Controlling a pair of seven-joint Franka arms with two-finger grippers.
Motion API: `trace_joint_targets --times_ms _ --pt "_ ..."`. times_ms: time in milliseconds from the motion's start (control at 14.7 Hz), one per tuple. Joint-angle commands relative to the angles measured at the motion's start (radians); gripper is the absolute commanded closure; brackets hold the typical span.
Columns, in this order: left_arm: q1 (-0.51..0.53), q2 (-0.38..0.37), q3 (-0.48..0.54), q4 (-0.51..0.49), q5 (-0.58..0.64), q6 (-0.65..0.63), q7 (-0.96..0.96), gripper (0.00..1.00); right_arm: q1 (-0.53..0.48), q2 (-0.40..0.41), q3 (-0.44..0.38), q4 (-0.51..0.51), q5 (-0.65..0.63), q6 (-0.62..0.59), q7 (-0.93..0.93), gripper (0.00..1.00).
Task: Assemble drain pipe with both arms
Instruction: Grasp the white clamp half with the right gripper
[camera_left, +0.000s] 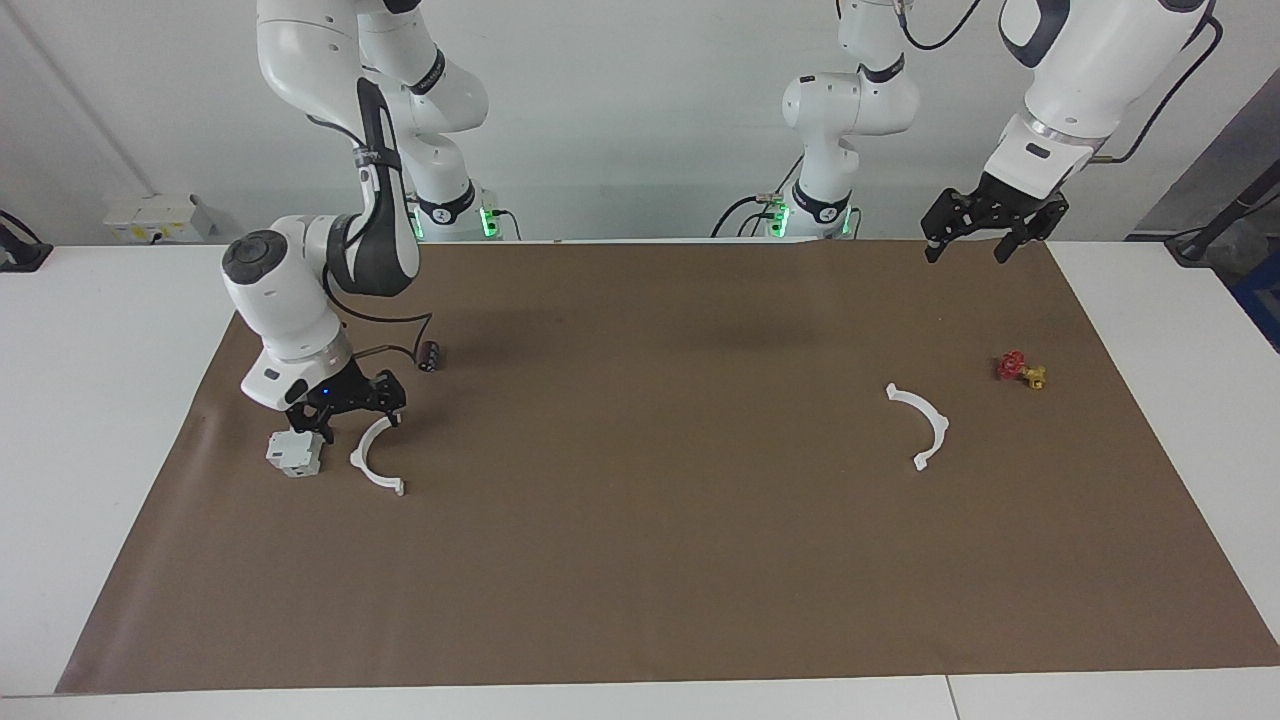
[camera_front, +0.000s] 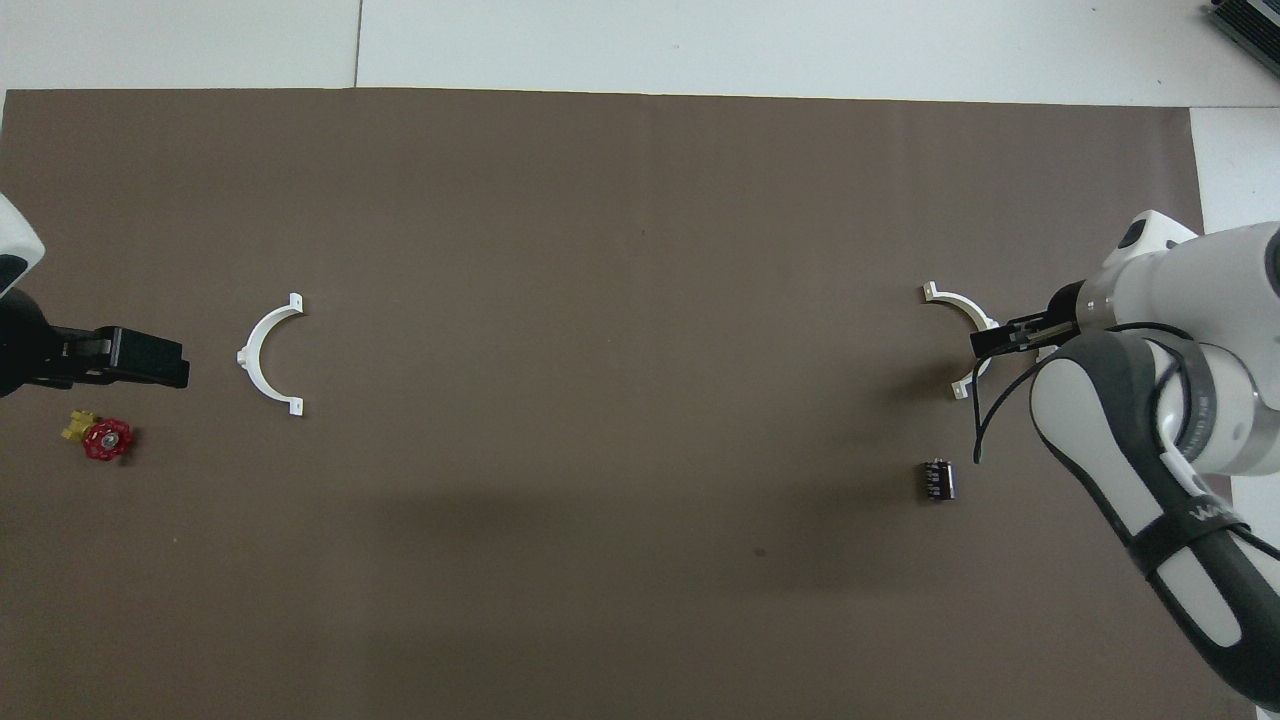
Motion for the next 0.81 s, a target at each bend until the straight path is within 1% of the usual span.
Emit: trace_joint_targets --times_ms 0,204,407,475,543,611,679,746 --pt "-0.004 -0.014 0.003 -0.008 0.017 -0.005 -0.007 0.00 -0.011 -0.006 0.006 -0.021 0.034 0.044 -0.052 0.01" --pt "-0.004 -0.014 0.003 -0.008 0.017 -0.006 -0.007 0.00 -0.022 0.022 0.008 -0.020 0.054 0.088 -0.063 0.04" --pt "-0.004 -0.014 0.003 -0.008 0.017 -0.005 -0.007 0.00 -0.030 0.054 0.006 -0.017 0.173 0.094 -0.181 0.05" --pt "-0.004 -0.014 0.003 -0.008 0.017 -0.005 -0.007 0.00 -0.030 0.059 0.005 -0.017 0.203 0.098 -0.219 0.11" --pt "-0.004 -0.014 0.003 -0.008 0.017 -0.005 -0.007 0.00 -0.030 0.063 0.005 -0.017 0.207 0.110 -0.235 0.18" --pt "-0.004 -0.014 0.003 -0.008 0.017 -0.005 -0.007 0.00 -0.030 0.066 0.005 -0.017 0.207 0.120 -0.241 0.33" --pt "-0.004 -0.014 0.003 -0.008 0.017 -0.006 -0.007 0.00 -0.030 0.071 0.005 -0.017 0.207 0.124 -0.250 0.52" --pt "-0.004 -0.014 0.003 -0.008 0.017 -0.005 -0.007 0.00 -0.030 0.076 0.003 -0.018 0.207 0.125 -0.262 0.61"
